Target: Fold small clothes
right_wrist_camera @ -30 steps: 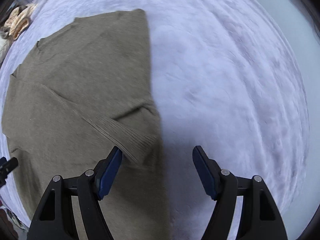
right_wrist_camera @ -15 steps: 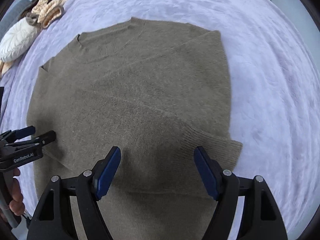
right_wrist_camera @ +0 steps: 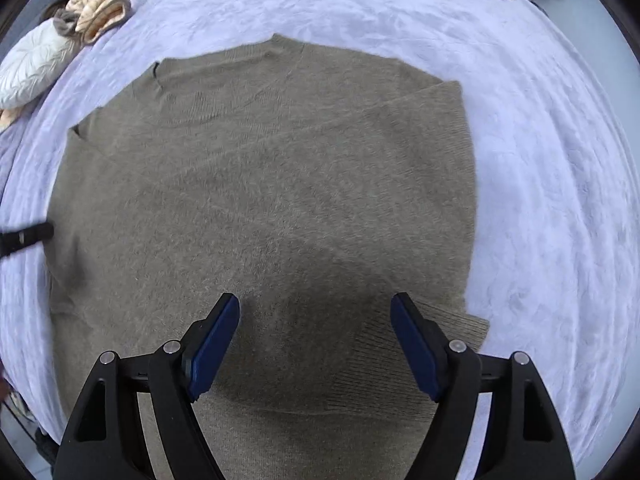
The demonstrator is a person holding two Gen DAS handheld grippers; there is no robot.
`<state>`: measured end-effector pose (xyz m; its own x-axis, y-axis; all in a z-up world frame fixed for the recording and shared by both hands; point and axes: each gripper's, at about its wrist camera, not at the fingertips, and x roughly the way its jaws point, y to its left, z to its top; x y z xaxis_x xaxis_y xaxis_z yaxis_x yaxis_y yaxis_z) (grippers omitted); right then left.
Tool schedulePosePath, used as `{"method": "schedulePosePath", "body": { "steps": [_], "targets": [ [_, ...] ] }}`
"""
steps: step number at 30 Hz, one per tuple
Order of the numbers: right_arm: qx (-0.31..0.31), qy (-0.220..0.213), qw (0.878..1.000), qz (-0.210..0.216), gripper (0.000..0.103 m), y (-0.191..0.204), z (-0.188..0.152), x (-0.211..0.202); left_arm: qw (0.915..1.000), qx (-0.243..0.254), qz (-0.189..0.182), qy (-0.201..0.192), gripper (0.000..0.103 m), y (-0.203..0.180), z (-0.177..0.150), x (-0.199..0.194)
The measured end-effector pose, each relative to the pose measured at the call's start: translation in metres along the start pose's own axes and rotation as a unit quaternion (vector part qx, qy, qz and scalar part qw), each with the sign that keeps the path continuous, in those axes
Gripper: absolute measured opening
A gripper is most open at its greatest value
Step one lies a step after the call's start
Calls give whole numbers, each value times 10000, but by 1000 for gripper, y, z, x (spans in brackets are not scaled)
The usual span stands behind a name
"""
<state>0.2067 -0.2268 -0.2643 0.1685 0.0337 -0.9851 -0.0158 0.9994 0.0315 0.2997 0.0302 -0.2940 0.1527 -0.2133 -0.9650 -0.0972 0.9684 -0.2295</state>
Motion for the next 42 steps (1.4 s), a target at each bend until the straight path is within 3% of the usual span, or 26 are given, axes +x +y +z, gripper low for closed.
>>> {"method": "schedulePosePath", "body": {
  "steps": [3,9,13,16,18,22,26,29,31,34,37,42],
  "targets": [
    [132,169,9997,-68,81,-1,6,15,9998,-111,-85,165,83,-4,25,21],
    [0,141,9999,-96,86,-3,15,27,9986,-480,-226,36,83,5,83,27],
    [-26,71,10000,-55,87,8,19,40,9977,-577,-338,-115,83,13,86,8],
    [19,138,9999,-76,87,2,21,35,9970,-505,-428,-396,83,11,55,-24],
    [29,-44,10000,-3,87,-2,25,22,9982,-246,-341,-428,83,-9,11,-32],
    [-67,-116,9997,191,87,8,16,12,9965,569,531,-292,83,-52,-47,-13],
    [-409,69,9991,53,87,20,3,34,9860,1097,1239,-186,84,-74,-78,14],
    [-476,-54,9988,20,87,19,-4,35,9873,879,1299,-244,84,-74,-80,7],
    [-391,1,9992,-43,87,15,-4,28,9907,694,1108,-363,84,-78,-84,-9],
    [-375,-322,9988,-46,88,7,-6,2,9902,696,1114,-482,84,-82,-98,-24],
    [-352,-314,9989,30,88,9,-27,-10,9894,743,1212,-298,84,-80,-121,-25],
    [-565,47,9983,145,88,22,-55,-3,9876,759,1359,203,84,-84,-155,-2]
  ]
}}
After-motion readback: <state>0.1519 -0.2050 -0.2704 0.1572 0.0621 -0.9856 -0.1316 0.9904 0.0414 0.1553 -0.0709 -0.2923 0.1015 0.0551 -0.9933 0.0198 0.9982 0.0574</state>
